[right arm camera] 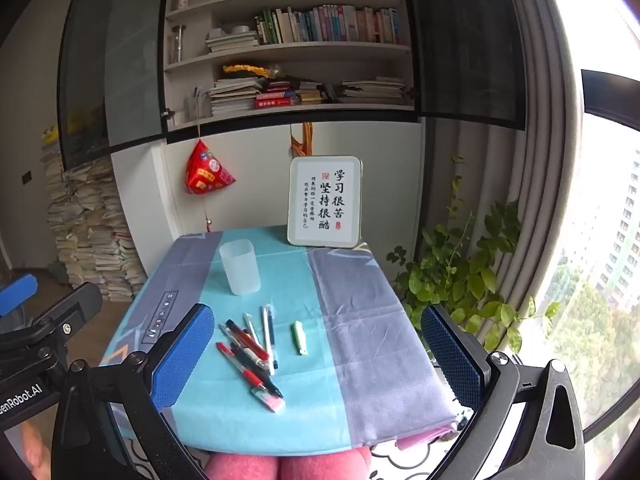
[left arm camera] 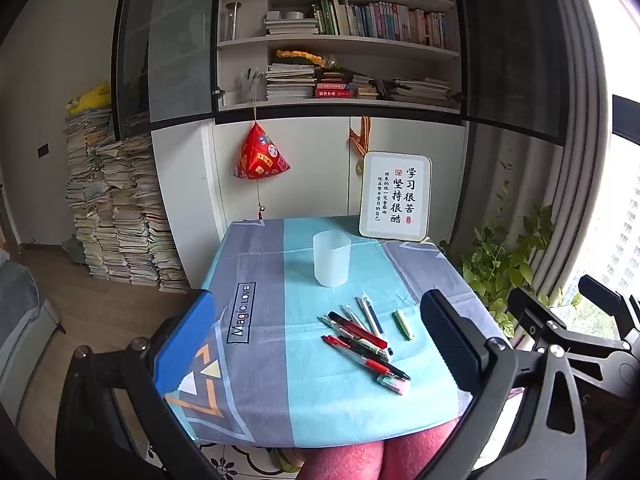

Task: Organize stationery

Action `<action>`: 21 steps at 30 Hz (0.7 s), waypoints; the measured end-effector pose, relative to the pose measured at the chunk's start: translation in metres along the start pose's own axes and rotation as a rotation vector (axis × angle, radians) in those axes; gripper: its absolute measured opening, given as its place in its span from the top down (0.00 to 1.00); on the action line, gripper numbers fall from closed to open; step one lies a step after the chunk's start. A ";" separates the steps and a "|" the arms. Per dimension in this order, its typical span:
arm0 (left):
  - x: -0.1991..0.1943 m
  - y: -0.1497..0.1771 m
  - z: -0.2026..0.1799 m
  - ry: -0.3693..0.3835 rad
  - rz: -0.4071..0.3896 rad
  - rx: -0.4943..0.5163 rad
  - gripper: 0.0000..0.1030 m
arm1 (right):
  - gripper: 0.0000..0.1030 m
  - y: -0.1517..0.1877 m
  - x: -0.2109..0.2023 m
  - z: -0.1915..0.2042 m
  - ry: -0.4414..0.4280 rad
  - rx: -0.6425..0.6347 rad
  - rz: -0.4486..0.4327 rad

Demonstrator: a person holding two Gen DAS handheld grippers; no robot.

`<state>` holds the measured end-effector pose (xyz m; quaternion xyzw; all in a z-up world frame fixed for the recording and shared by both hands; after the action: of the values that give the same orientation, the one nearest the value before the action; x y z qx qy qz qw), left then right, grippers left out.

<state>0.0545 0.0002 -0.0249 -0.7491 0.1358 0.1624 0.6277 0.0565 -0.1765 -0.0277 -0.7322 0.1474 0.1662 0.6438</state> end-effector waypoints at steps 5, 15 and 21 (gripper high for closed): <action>0.002 -0.002 0.002 0.000 0.013 -0.007 0.01 | 0.00 -0.001 0.002 0.001 0.000 0.002 -0.001; 0.014 -0.008 0.001 0.000 0.006 0.006 0.01 | 0.00 -0.002 0.011 -0.001 -0.001 -0.002 0.016; 0.015 -0.011 -0.001 0.013 -0.011 0.019 0.01 | 0.00 -0.003 0.012 0.003 0.005 -0.006 0.019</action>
<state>0.0730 0.0011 -0.0207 -0.7448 0.1372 0.1527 0.6349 0.0688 -0.1728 -0.0302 -0.7333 0.1556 0.1709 0.6394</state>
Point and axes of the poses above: each gripper's, at about its wrist camera, not at the fingertips, and x roughly the way its jaws point, z to its left, y to its underside, the point moved 6 cm from there along x, roughly the way its jaws point, and after that the axes turned 11 degrees about -x, right-handed, at the moved point
